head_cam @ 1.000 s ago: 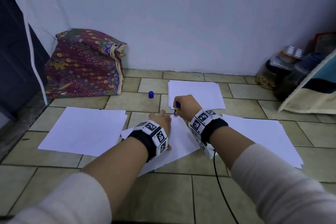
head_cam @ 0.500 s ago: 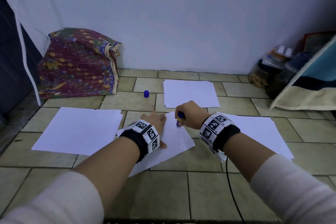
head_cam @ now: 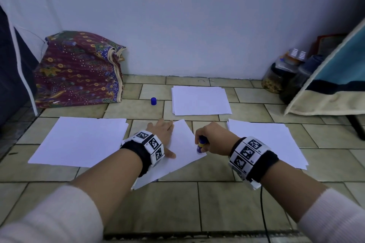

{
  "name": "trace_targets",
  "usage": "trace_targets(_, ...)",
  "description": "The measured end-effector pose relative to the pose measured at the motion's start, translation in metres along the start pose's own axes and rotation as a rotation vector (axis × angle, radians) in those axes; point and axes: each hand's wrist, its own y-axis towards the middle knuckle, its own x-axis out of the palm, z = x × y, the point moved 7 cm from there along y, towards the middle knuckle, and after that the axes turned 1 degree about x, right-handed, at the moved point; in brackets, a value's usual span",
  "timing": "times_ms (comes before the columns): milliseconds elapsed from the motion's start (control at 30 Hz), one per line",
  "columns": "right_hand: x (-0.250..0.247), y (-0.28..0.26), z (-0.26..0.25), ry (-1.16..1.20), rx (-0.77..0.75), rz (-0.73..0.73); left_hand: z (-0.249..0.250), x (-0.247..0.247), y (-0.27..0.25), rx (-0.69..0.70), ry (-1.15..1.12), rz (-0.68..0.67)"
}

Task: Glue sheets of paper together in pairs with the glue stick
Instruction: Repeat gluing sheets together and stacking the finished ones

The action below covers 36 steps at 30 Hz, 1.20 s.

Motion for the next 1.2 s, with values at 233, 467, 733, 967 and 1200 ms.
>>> trace_targets(233, -0.006, -0.001, 0.007, -0.025, 0.003, -0.027, 0.032, 0.002, -0.013, 0.361, 0.016, -0.032)
trace_targets(467, -0.029, 0.007, 0.037, 0.466, 0.195, 0.271, 0.032, -0.002, -0.021, 0.304, 0.066, 0.001)
trace_targets(733, -0.018, 0.023, 0.034, 0.562, 0.215, 0.285, 0.030, 0.004, -0.030, 0.312, -0.044, -0.017)
trace_targets(967, -0.016, 0.033, 0.037, 0.532, 0.255, 0.325, 0.009, 0.001, -0.033, 0.117, 0.022, 0.030)
trace_targets(1200, -0.017, 0.053, 0.026, 0.535, 0.243, 0.382, 0.008, -0.001, -0.027, -0.039, -0.116, 0.075)
